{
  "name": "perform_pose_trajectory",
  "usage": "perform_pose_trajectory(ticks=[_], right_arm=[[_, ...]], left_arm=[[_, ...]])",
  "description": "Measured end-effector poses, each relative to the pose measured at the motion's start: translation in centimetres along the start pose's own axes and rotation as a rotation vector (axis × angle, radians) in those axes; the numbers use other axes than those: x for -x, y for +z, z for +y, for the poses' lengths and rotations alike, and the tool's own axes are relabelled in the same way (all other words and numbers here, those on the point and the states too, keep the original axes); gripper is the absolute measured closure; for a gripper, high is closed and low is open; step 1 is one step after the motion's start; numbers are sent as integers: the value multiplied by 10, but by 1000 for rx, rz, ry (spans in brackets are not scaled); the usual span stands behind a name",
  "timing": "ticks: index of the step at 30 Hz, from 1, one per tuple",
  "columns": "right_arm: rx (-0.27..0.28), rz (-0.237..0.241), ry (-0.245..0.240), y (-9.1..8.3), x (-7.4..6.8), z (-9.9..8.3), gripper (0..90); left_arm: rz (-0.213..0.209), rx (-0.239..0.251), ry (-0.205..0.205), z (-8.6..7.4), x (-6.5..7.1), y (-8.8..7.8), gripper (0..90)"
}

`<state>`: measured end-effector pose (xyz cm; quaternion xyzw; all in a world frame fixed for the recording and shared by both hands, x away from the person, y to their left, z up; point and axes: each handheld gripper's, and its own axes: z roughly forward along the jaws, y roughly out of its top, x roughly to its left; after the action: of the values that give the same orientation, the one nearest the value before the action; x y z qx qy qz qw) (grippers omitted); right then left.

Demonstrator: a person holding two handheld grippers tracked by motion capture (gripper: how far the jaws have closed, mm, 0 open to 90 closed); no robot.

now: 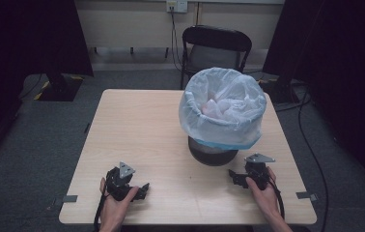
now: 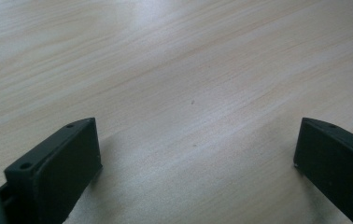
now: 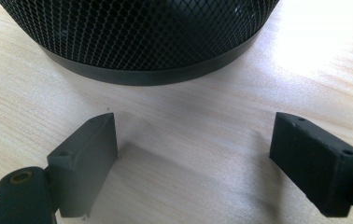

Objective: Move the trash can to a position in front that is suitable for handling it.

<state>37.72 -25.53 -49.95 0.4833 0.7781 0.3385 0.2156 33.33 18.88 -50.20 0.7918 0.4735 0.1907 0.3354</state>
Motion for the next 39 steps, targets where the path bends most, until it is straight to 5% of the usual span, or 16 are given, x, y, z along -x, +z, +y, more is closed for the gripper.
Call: perform_pose_trajectory(ticks=[8, 12, 14, 16, 18, 22, 30, 37, 39], right_arm=[[-47, 42, 20, -8, 5, 1, 154], [-57, 97, 42, -15, 8, 5, 163], [-34, 123, 53, -20, 10, 8, 174], [-6, 139, 46, -25, 12, 11, 172], [-5, 165, 53, -26, 15, 14, 192], [7, 194, 43, -29, 20, 19, 236], [54, 189, 79, -38, 41, 32, 347], [83, 174, 94, -38, 58, 48, 393], [89, 164, 94, -38, 61, 53, 393]], left_arm=[[-12, 11, 3, 1, -1, 0, 12], [-69, 31, 6, 4, -1, -6, 232], [-86, 38, 15, 8, 4, -7, 142], [-86, 52, 46, 12, 9, -8, 206], [-107, 55, 74, 18, 14, -6, 179], [-153, 67, 62, 33, 16, -7, 189], [-137, 138, 75, 71, 21, -4, 209], [-172, 162, 73, 101, 24, 23, 244], [-172, 190, 42, 109, 22, 31, 250]])
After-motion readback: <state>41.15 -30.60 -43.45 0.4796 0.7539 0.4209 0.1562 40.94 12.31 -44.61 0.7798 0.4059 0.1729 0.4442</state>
